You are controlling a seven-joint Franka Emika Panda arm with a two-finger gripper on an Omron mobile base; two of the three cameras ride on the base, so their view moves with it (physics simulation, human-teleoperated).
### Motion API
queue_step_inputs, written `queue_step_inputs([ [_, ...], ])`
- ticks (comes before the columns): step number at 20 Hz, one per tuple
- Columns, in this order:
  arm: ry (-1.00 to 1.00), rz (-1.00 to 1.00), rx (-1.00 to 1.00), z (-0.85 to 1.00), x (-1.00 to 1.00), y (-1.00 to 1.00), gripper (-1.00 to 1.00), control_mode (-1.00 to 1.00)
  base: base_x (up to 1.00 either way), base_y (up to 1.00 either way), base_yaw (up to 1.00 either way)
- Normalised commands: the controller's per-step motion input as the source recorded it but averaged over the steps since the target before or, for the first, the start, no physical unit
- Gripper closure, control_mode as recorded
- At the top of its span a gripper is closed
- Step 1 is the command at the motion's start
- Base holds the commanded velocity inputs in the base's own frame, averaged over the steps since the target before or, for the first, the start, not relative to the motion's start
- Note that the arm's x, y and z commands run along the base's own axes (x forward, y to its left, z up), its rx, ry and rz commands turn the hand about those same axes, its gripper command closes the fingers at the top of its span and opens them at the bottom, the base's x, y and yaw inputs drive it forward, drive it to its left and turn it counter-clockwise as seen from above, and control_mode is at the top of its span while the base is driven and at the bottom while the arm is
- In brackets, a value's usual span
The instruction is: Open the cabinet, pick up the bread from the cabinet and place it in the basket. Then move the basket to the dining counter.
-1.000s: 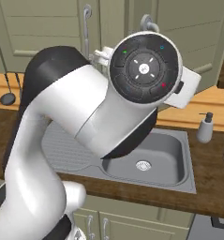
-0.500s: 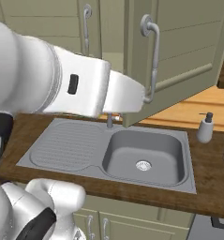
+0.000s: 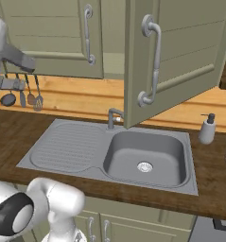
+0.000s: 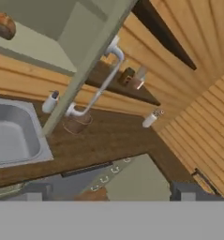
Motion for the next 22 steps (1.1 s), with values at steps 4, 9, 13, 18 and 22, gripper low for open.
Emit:
queue_step_inputs([
  [4, 0.57, -0.13, -0.53, 0.00, 0.52, 0.97, -1.00, -1.00, 0.00, 0.00, 0.00],
  [9, 0.67, -0.01, -0.27, -0.45, 1.00, 0.22, -1.00, -1.00, 0.00, 0.00, 0.00],
  [13, 0.14, 0.01, 0.07, -0.94, 0.99, -0.16, -1.00, -1.00, 0.00, 0.00, 0.00],
  [18, 0.00, 0.12, 0.23, -0.65, 0.62, -0.41, -1.00, -1.00, 0.00, 0.00, 0.00],
  [22, 0.09, 0.13, 0.10, -0.05, 0.85, -0.08, -1.00, -1.00, 0.00, 0.00, 0.00],
])
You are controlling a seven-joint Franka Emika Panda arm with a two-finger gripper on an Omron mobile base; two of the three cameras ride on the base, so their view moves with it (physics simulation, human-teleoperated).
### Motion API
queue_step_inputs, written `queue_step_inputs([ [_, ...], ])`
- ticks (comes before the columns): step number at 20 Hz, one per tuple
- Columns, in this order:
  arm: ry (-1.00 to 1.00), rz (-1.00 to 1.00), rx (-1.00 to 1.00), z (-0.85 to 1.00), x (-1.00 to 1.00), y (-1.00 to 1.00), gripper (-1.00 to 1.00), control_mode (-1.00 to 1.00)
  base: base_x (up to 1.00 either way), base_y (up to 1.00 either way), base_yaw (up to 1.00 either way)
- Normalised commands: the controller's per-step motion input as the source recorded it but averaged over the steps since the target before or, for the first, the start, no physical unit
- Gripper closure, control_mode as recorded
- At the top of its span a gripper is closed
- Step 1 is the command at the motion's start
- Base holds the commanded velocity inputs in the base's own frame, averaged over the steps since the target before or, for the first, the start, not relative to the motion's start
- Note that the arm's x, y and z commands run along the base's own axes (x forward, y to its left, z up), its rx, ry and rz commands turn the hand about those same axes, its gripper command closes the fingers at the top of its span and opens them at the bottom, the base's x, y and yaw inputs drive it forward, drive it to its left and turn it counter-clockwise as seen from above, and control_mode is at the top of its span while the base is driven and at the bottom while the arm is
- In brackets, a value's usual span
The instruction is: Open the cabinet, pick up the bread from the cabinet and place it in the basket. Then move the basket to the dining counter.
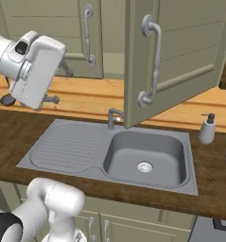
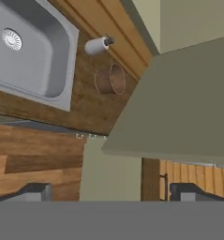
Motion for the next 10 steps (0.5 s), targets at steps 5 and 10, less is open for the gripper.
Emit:
queue_step_inputs([
  [5, 0.28, 0.05, 0.00, 0.07, 0.75, -0.21, -1.00, -1.00, 0.00, 0.00, 0.00],
  [10, 0.19, 0.01, 0.00, 0.15, 0.14, -0.61, -1.00, -1.00, 0.00, 0.00, 0.00],
])
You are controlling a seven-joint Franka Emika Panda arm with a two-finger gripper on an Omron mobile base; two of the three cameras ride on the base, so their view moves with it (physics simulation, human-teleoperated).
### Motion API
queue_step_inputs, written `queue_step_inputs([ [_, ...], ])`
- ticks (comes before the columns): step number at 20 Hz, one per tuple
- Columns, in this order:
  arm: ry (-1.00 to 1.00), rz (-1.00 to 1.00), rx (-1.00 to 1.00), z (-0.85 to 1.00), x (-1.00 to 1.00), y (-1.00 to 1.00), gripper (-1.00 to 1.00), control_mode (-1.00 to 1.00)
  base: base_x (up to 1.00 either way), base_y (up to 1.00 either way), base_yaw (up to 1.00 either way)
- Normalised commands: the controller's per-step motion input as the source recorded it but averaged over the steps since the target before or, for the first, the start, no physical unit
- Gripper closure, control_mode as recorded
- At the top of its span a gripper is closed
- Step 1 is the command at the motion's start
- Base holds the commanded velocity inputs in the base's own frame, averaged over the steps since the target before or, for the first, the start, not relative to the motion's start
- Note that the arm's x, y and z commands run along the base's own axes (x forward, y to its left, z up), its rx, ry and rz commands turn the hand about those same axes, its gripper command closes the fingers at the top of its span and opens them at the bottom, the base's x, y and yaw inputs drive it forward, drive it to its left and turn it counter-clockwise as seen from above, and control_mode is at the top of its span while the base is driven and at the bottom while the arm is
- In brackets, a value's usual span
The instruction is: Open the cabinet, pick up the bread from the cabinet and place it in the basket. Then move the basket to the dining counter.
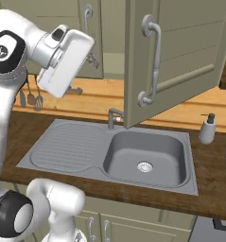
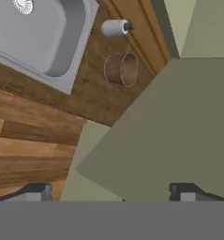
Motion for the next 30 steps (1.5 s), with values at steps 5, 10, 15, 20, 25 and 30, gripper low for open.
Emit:
queue_step_inputs([
  [5, 0.09, 0.00, 0.00, 0.04, -0.03, -0.77, -1.00, -1.00, 0.00, 0.00, 0.00],
  [10, 0.07, 0.00, 0.00, 0.00, -0.01, -0.84, -1.00, -1.00, 0.00, 0.00, 0.00],
  [15, 0.08, 0.00, 0.02, 0.00, -0.35, -1.00, -1.00, -1.00, 0.00, 0.00, 0.00],
  [20, 0.06, 0.00, 0.08, 0.00, -0.22, -1.00, -1.00, -1.00, 0.00, 0.00, 0.00],
  [25, 0.00, 0.11, 0.11, -0.04, 0.00, -0.48, -1.00, -1.00, 0.00, 0.00, 0.00],
  [30, -0.01, 0.09, 0.05, -0.02, 0.17, -0.34, -1.00, -1.00, 0.00, 0.00, 0.00],
])
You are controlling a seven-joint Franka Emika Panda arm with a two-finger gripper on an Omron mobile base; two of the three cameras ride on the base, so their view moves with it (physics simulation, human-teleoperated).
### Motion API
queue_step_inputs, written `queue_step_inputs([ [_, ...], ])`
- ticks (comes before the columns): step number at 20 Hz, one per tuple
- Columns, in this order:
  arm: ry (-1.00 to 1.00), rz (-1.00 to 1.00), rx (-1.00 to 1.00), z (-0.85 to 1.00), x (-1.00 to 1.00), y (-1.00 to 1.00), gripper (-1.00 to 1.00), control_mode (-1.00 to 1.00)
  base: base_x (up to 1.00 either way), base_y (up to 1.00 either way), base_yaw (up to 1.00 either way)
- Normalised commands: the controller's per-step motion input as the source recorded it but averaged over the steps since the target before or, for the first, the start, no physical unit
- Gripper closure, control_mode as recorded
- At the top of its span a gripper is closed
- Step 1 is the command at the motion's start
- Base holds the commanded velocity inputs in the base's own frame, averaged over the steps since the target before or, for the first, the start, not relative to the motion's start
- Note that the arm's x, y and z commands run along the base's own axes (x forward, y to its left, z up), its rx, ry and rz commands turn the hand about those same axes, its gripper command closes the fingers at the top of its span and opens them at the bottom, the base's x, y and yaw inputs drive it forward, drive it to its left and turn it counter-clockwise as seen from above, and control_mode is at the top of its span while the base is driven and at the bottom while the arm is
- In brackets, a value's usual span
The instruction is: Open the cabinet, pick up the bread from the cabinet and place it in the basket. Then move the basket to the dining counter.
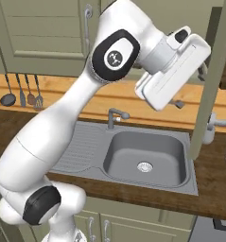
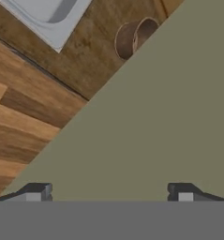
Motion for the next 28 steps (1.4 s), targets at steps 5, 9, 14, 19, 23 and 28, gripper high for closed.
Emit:
queue_step_inputs([
  [5, -0.07, -0.05, 0.01, -0.19, 0.04, 0.61, -1.00, -1.00, 0.00, 0.00, 0.00],
  [9, -0.10, -0.21, 0.04, -0.28, 0.20, 1.00, -1.00, -1.00, 0.00, 0.00, 0.00],
  [14, -0.26, -0.38, 0.20, -0.27, 0.19, 0.99, -1.00, -1.00, 0.00, 0.00, 0.00],
  [19, -0.30, -0.47, 0.26, -0.43, 0.24, 0.90, -1.00, -1.00, 0.00, 0.00, 0.00],
  [23, -0.59, -0.34, 0.23, -0.09, 0.09, 0.87, -1.00, -1.00, 0.00, 0.00, 0.00],
  [28, -0.69, -0.28, 0.25, 0.00, 0.36, 0.82, -1.00, -1.00, 0.00, 0.00, 0.00],
])
